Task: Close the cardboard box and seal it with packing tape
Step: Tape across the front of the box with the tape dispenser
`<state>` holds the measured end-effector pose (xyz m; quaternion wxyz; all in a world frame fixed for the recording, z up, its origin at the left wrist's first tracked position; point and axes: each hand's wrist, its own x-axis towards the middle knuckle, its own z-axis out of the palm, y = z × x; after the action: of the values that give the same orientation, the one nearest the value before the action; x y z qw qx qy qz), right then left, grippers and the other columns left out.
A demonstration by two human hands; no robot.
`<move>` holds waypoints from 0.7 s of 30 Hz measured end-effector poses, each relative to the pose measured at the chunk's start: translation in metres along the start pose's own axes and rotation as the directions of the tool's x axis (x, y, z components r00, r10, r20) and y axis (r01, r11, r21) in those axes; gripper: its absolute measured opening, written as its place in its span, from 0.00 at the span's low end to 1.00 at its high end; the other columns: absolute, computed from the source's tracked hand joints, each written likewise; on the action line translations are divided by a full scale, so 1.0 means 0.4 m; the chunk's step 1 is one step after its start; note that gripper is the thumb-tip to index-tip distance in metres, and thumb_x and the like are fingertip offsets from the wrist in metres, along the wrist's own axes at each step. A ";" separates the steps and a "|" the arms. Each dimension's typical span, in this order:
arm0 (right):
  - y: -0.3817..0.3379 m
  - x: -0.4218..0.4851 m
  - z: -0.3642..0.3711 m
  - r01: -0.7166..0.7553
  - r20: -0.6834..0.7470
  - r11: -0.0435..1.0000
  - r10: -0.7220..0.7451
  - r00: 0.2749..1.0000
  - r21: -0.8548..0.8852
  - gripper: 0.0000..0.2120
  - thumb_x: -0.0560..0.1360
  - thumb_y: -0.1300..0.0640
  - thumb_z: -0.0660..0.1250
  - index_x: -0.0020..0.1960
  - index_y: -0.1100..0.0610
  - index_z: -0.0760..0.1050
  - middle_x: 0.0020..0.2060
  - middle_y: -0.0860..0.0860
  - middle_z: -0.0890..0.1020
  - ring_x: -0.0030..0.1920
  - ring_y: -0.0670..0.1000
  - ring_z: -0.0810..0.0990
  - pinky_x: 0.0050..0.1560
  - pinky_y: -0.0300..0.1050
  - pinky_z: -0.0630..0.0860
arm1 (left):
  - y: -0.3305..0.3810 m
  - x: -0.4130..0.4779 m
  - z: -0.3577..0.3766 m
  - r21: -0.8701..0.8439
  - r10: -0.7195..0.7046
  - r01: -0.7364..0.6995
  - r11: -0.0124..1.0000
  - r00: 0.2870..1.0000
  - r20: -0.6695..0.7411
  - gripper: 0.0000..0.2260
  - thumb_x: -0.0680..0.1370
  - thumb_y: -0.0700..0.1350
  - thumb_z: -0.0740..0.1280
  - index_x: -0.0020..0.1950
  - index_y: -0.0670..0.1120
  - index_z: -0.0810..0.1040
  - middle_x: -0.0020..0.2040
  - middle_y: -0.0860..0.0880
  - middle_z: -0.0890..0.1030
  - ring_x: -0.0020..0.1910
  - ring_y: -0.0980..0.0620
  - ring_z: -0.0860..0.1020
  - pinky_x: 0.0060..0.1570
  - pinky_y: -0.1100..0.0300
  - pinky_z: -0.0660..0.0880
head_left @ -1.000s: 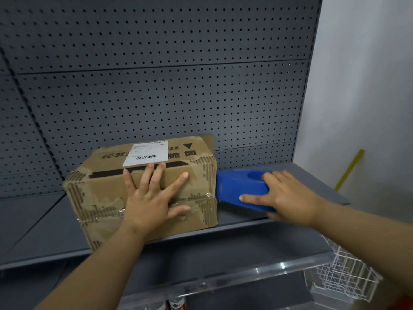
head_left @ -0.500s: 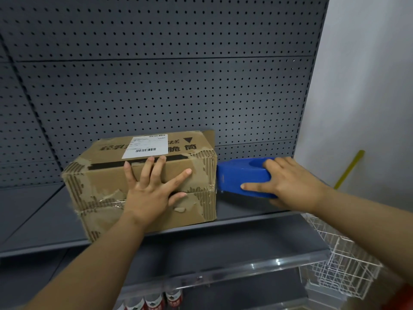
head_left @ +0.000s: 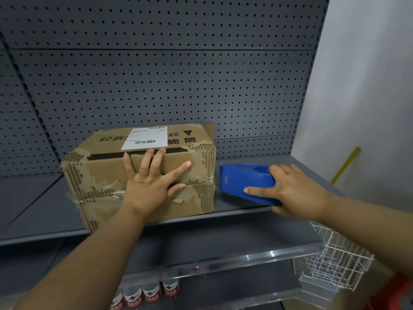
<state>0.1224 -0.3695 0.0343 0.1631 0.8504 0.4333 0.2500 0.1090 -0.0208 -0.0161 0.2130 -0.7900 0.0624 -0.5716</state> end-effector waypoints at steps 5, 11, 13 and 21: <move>0.044 -0.001 -0.038 0.055 0.006 0.998 -0.055 0.998 -0.006 0.38 0.56 0.50 0.76 0.64 0.39 0.69 0.37 0.54 0.73 0.34 0.54 0.75 0.37 0.52 0.78 | 0.001 0.002 0.001 0.005 -0.003 0.003 1.000 1.000 -0.006 0.28 0.71 0.69 0.59 0.70 0.65 0.60 0.67 0.42 0.62 0.66 0.41 0.62 0.66 0.31 0.44; 0.040 -0.016 -0.038 0.121 -0.020 0.992 -0.120 0.993 0.031 0.37 0.57 0.50 0.74 0.64 0.38 0.67 0.38 0.53 0.72 0.34 0.53 0.74 0.38 0.51 0.77 | 0.001 0.006 -0.001 -0.014 -0.013 0.014 1.000 1.000 0.022 0.26 0.71 0.69 0.58 0.68 0.65 0.62 0.67 0.42 0.62 0.66 0.41 0.61 0.66 0.31 0.43; 0.045 -0.018 -0.043 0.115 -0.014 0.993 -0.115 0.993 0.021 0.35 0.59 0.49 0.72 0.64 0.38 0.67 0.38 0.54 0.73 0.34 0.54 0.75 0.38 0.51 0.77 | 0.001 0.005 0.000 -0.004 -0.009 0.009 1.000 1.000 0.014 0.26 0.72 0.69 0.58 0.68 0.65 0.63 0.67 0.42 0.62 0.66 0.41 0.61 0.65 0.31 0.43; 0.015 0.011 -0.057 0.082 0.010 0.991 -0.082 0.997 -0.110 0.36 0.53 0.51 0.78 0.60 0.40 0.75 0.36 0.56 0.76 0.31 0.56 0.76 0.36 0.50 0.76 | -0.001 0.001 0.004 0.003 0.006 -0.006 1.000 1.000 -0.007 0.27 0.72 0.69 0.57 0.70 0.65 0.61 0.67 0.42 0.62 0.66 0.41 0.61 0.65 0.30 0.45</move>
<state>0.1156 -0.3679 0.0573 0.2209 0.8223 0.4530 0.2642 0.1106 -0.0203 -0.0159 0.2158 -0.7875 0.0645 -0.5736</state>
